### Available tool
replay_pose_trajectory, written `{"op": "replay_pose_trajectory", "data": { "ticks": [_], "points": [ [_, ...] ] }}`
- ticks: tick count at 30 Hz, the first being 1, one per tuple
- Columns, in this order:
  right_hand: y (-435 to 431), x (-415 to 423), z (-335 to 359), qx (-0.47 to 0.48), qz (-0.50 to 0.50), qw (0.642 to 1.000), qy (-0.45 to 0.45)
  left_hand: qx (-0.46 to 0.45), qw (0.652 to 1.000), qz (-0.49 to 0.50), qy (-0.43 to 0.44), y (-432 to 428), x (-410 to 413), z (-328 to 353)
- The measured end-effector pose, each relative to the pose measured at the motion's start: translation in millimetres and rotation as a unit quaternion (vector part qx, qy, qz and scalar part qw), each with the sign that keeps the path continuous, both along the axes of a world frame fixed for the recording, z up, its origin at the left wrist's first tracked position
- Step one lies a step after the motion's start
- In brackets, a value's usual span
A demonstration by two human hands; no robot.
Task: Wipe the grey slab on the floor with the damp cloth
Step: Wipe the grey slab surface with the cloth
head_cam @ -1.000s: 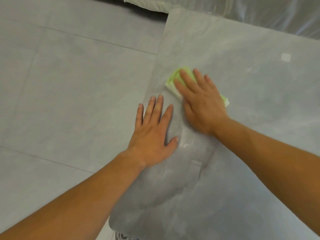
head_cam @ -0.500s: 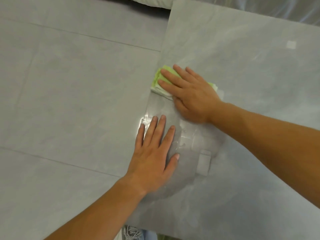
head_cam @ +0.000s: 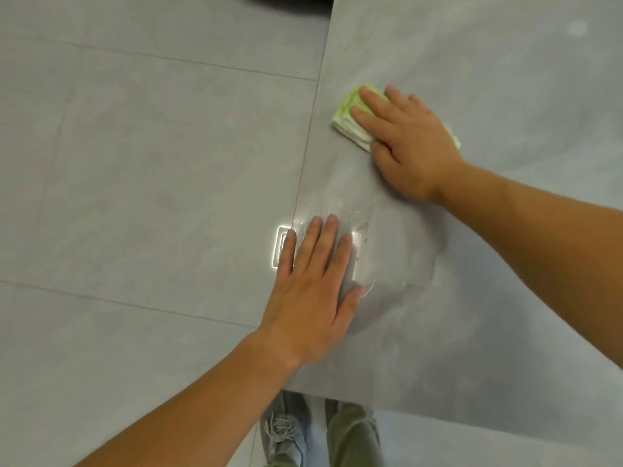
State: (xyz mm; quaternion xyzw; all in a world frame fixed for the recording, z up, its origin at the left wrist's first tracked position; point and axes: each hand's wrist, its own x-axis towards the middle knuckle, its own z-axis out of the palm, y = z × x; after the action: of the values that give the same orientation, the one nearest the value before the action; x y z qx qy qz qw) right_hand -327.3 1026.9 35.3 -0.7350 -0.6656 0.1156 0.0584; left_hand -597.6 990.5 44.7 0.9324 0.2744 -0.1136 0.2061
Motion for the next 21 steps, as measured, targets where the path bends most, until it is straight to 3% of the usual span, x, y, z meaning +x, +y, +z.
{"op": "replay_pose_trajectory", "data": {
  "ticks": [3,9,14,21],
  "points": [
    [-8.9,-30.9,2.3,0.012,-0.08,0.997,0.013,0.003,1.0,-0.002,-0.004,-1.1,-2.4,-0.3],
    [-52.3,-30.0,-1.6,0.001,0.061,0.998,-0.012,0.009,1.0,-0.013,-0.006,-6.7,-10.9,-0.8],
    [-29.2,-22.5,3.1,0.001,-0.15,0.989,0.001,0.003,1.0,-0.017,-0.025,-9.0,-17.0,-3.6],
    [-92.8,-67.7,-2.0,0.003,0.061,0.998,0.001,0.01,0.999,-0.023,-0.033,-14.5,-28.4,-5.9]
  ]
}}
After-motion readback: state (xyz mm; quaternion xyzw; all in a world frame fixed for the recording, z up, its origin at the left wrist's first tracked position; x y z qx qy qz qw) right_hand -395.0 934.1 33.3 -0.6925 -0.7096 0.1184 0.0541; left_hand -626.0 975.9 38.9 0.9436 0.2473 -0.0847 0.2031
